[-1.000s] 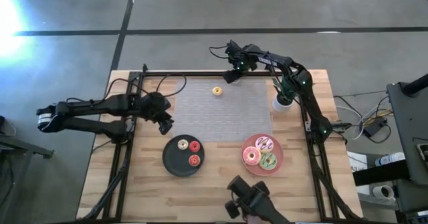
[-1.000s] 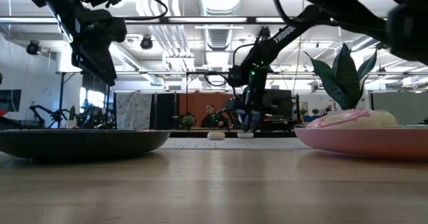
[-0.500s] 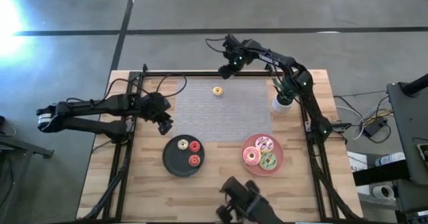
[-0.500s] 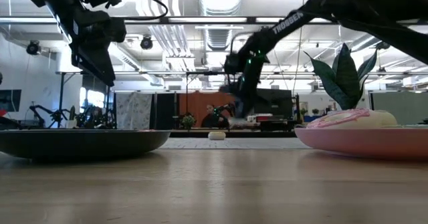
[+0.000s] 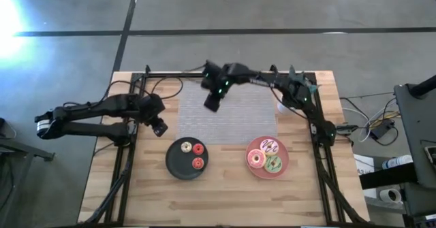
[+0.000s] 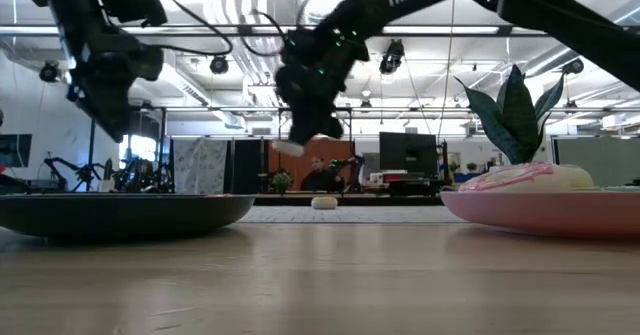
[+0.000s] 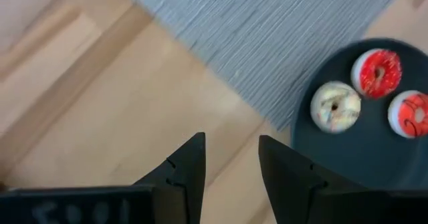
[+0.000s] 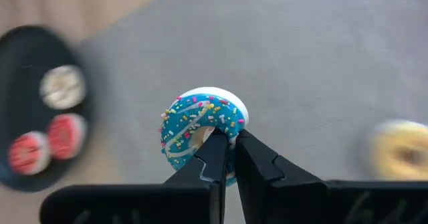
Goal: Pick & Place donuts
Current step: Put the small blue donut on the black plate
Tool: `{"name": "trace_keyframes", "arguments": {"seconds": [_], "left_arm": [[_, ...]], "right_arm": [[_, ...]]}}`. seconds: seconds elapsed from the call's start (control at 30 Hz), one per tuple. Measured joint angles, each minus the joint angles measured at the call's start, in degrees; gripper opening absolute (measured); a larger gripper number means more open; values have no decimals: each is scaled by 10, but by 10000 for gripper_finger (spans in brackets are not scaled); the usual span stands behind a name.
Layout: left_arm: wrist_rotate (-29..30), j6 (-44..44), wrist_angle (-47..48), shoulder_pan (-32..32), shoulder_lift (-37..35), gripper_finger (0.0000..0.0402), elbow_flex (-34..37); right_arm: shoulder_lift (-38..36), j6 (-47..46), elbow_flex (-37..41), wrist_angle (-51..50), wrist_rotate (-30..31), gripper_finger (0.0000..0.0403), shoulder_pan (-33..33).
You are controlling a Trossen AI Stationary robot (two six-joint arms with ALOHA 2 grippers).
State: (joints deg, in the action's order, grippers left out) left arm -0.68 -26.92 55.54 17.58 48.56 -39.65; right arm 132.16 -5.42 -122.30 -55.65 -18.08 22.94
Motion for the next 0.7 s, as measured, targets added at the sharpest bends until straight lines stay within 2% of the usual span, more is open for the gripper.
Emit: {"name": "trace_keyframes", "arguments": {"seconds": [0.23,0.33,0.53,0.7], "left_arm": [[9,-48,20,-1,-79,113,28],[31,-39,16,-1,-109,113,38],[34,-37,13,0,-138,113,41],[34,-36,6,0,-146,113,41]], "right_arm": [[0,-59,4,29,0,13,-89],[1,-128,6,73,0,13,-126],[20,-314,7,225,1,13,-180],[49,-415,7,249,31,13,-207]]}}
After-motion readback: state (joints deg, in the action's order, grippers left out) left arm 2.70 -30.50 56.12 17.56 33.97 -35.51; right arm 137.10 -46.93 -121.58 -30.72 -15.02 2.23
